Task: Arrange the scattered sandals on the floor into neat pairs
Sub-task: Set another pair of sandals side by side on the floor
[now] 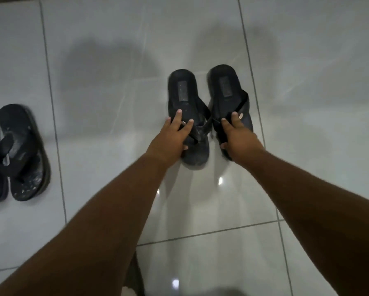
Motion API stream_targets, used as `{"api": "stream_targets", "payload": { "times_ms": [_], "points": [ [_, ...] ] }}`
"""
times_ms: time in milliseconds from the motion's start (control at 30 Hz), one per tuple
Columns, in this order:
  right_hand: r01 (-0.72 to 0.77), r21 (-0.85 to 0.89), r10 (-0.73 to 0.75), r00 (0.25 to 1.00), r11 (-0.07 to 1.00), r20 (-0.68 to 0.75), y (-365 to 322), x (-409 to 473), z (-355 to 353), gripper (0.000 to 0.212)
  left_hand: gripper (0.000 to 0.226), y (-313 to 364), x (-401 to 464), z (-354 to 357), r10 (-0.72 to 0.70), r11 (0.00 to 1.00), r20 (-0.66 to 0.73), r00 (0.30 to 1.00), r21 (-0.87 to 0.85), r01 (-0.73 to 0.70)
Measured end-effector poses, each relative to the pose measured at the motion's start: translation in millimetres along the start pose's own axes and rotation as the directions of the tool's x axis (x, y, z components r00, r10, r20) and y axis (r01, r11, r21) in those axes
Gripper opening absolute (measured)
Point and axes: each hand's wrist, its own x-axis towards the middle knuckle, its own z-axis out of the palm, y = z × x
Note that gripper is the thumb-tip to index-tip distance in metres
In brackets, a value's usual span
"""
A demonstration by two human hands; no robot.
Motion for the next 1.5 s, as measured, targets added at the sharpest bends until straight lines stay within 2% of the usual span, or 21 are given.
{"api": "stream_targets", "payload": {
  "times_ms": [200, 433, 500, 600, 733, 867, 1133, 1300, 1367, 1433, 1500],
  "points": [
    [0.065, -0.007, -0.065, 0.998, 0.998, -0.018, 36, -2, 6, 0.071, 0.066, 39, 15, 26, -0.138, 0.987, -0.097, 0.986, -0.095, 0.129],
    [0.046, -0.044, -0.047, 0.999, 0.998, -0.018, 143, -29, 14, 0.074, 0.067, 154, 19, 76, -0.176, 0.976, -0.170, 0.969, -0.155, 0.150],
    [0.039, -0.039, -0.040, 0.999, 0.998, -0.019, 175, -31, 9, 0.077, 0.068, 191, 28, 82, -0.170, 0.979, -0.154, 0.973, -0.142, 0.148],
    [0.017, -0.036, -0.016, 0.999, 0.999, 0.038, 220, -37, -2, 0.082, 0.076, 244, 40, 87, -0.165, 0.975, -0.053, 0.985, -0.161, 0.154],
    [0.015, -0.039, -0.012, 0.997, 0.999, 0.082, 269, -38, -17, 0.084, 0.085, 282, 60, 86, -0.127, 0.979, 0.069, 0.989, -0.154, 0.137],
    [0.015, -0.024, -0.013, 0.997, 1.000, 0.080, 286, -30, -26, 0.082, 0.094, 293, 79, 76, -0.137, 0.978, 0.126, 0.983, -0.142, 0.154],
    [-0.020, -0.039, 0.023, 0.995, 0.999, 0.096, 295, -4, -35, 0.079, 0.090, 315, 103, 68, -0.217, 0.972, 0.149, 0.965, -0.062, 0.228],
    [-0.046, -0.044, 0.050, 0.994, 0.998, 0.096, 293, 6, -36, 0.082, 0.094, 314, 118, 70, -0.197, 0.979, 0.142, 0.970, -0.027, 0.203],
    [-0.070, -0.047, 0.076, 0.987, 0.996, 0.141, 287, 7, -35, 0.085, 0.094, 313, 120, 72, -0.204, 0.978, 0.155, 0.967, -0.003, 0.207],
    [-0.034, 0.032, 0.030, 0.993, 0.999, 0.113, 281, 0, -35, 0.090, 0.093, 310, 114, 66, -0.140, 0.988, 0.155, 0.978, -0.049, 0.149],
    [0.010, 0.120, -0.009, 1.000, 0.993, -0.014, 282, -14, -55, 0.096, 0.096, 293, 103, 42, -0.019, 0.994, 0.093, 0.996, -0.106, 0.028]
  ]
}}
